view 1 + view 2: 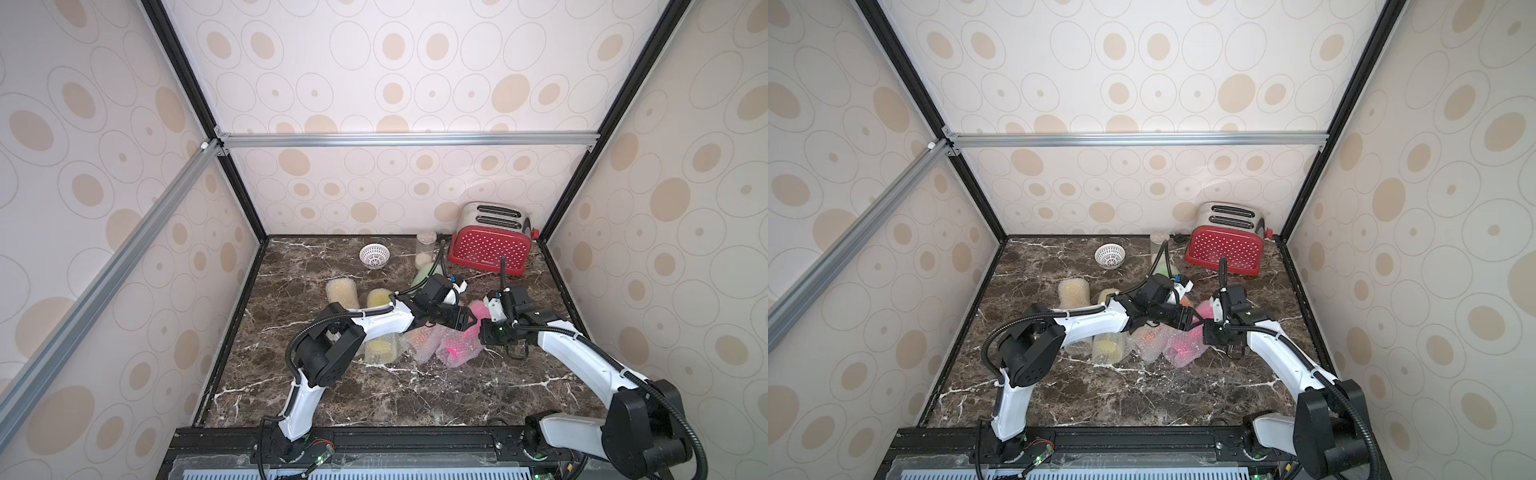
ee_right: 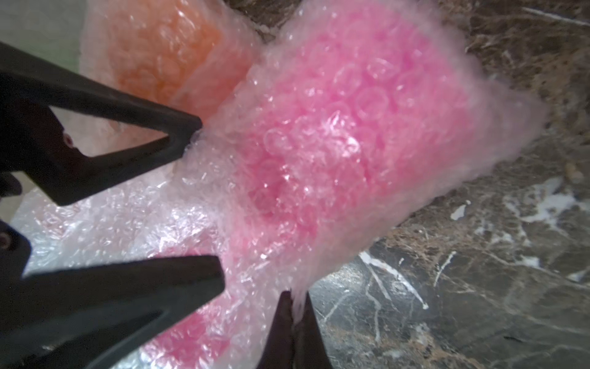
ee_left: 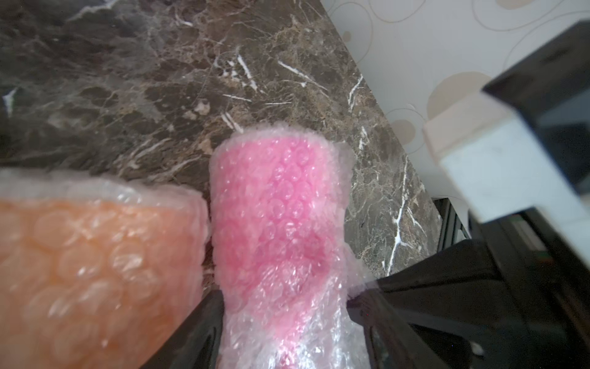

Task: Unpack wine glasses from bubble wrap
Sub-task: Unwrap the bubble wrap at the center of the board.

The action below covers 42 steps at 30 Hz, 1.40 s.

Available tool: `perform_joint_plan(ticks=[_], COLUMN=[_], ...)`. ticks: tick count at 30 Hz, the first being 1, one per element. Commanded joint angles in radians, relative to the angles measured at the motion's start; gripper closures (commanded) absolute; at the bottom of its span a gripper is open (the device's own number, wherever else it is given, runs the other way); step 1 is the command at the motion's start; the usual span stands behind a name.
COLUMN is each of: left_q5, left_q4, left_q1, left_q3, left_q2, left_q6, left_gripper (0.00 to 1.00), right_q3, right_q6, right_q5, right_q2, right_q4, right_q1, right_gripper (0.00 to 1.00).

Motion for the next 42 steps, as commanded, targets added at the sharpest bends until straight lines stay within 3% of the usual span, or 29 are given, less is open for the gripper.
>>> perform_joint_plan(ticks=[1,9,13,16,23,24,35,42], left_q5=[0.045,0.038,0.067,0.074,0.031,0.025,-0.052,-0.052], left_q4=[-0.055,-0.093,-0.062,-0.055,-0.079,-0.082,-0.060,-0.066], left_q1=[0.005,-0.010,-0.016,-0.016,-0.016,-0.015,-0.040,-0.059], left_q3=[0.055,0.106,0.096,0.092,0.085,0.085,0.076,0.081], left_q2=[0.039,0.101,0.109,0.119,0.109,0.106,0.052,0.033], left_q6=[0.052,0.089,0.078,0.060,0.020,0.009,-0.145,-0.177], left_gripper=[0.31,0.31,0.36,0.49,0.92,0.94,0.99,1.00], right_q3=[0.032,0.034,0.033,0.036,0.043,0.046,0.052,0.079], right_q6=[-0.001,0.004,0.005,0.007,0.035,0.047,0.092,0.092], right_q5=[0.051,0.072,0.078,0.071,0.132,0.146,0.195,0.256], right_q2=[0.020,0.033,0.035,0.036,0.030,0.031,0.057,0.095], right_q4=[-0.073,-0.079,-0.079,-0.079,-0.100,-0.102,-0.028,-0.007], right_q1=[-0.008,-0.010,-0.018,-0.022,-0.025,-0.025,-0.026,-0.025], right_gripper=[0.98,0.96,0.96,0.92,0.66,0.65,0.61,0.60])
